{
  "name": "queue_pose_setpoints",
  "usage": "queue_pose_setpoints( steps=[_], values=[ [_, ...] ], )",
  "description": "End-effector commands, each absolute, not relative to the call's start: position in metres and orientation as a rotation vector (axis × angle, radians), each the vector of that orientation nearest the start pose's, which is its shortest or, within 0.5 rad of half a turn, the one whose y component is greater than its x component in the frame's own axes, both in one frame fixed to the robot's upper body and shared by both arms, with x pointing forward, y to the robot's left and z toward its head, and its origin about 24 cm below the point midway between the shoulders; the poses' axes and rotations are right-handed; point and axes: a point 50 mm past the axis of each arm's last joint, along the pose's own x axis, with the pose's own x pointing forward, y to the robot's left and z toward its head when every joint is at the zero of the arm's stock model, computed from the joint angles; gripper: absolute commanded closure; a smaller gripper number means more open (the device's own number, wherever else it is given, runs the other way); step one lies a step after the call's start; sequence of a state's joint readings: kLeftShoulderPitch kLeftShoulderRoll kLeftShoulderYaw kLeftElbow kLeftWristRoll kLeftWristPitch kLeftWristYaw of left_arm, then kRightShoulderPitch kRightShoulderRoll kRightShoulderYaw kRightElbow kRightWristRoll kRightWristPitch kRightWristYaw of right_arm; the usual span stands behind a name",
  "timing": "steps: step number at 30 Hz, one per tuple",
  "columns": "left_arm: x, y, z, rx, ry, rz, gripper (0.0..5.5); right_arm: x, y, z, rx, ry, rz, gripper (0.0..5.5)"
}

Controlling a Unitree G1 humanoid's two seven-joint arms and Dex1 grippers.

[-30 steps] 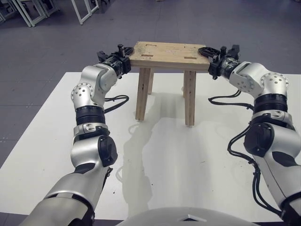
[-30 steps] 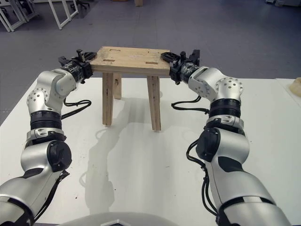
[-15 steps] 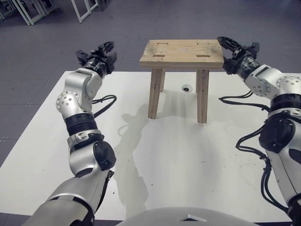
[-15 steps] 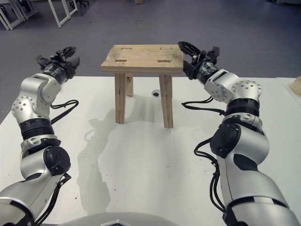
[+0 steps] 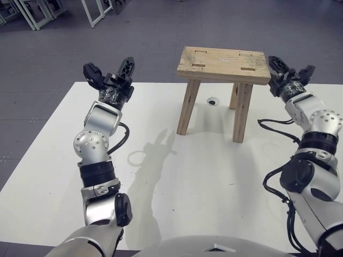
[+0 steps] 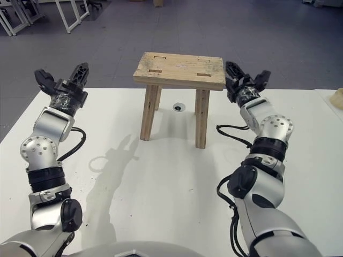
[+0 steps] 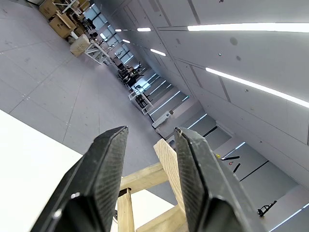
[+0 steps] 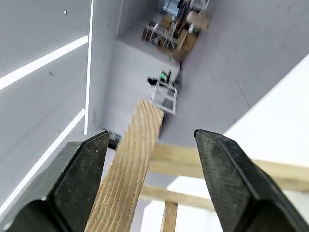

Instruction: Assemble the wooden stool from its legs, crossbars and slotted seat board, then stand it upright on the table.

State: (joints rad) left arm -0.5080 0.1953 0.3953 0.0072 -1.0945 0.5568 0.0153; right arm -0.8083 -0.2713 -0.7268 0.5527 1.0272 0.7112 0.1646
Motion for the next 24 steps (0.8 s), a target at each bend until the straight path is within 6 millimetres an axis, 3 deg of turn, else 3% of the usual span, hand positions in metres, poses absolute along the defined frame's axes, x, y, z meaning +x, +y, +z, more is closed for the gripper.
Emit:
queue_pose_setpoints(
  steps=[1, 5, 6, 9, 13, 18, 23, 24],
  values=[
    [0.315, 0.199, 0.163, -0.897, -0.133, -0.236, 3.75, 0.338, -0.247, 0.170, 1.231, -0.229, 0.247, 2.27],
    [0.301, 0.196, 0.155, -0.666, -0.188, -0.158, 3.75, 0.302, -0.241, 0.156, 0.629, -0.169, 0.016, 2.27],
    [0.295, 0.194, 0.150, -0.571, -0.202, -0.131, 3.75, 0.291, -0.233, 0.147, 0.435, -0.143, -0.011, 2.27],
    [0.275, 0.183, 0.133, -0.290, -0.214, -0.058, 3.75, 0.257, -0.202, 0.122, 0.100, -0.128, 0.042, 2.27],
    [0.258, 0.161, 0.118, -0.067, -0.238, -0.083, 3.75, 0.240, -0.187, 0.100, -0.007, -0.100, 0.051, 2.27],
    [0.250, 0.144, 0.109, -0.015, -0.245, -0.106, 3.75, 0.240, -0.181, 0.096, -0.017, -0.101, 0.063, 2.27],
    [0.249, 0.142, 0.106, -0.015, -0.237, -0.092, 3.75, 0.242, -0.178, 0.098, -0.037, -0.098, 0.082, 2.27],
    [0.249, 0.142, 0.107, -0.010, -0.238, -0.091, 3.54, 0.241, -0.178, 0.098, -0.042, -0.098, 0.081, 2.21]
  ],
)
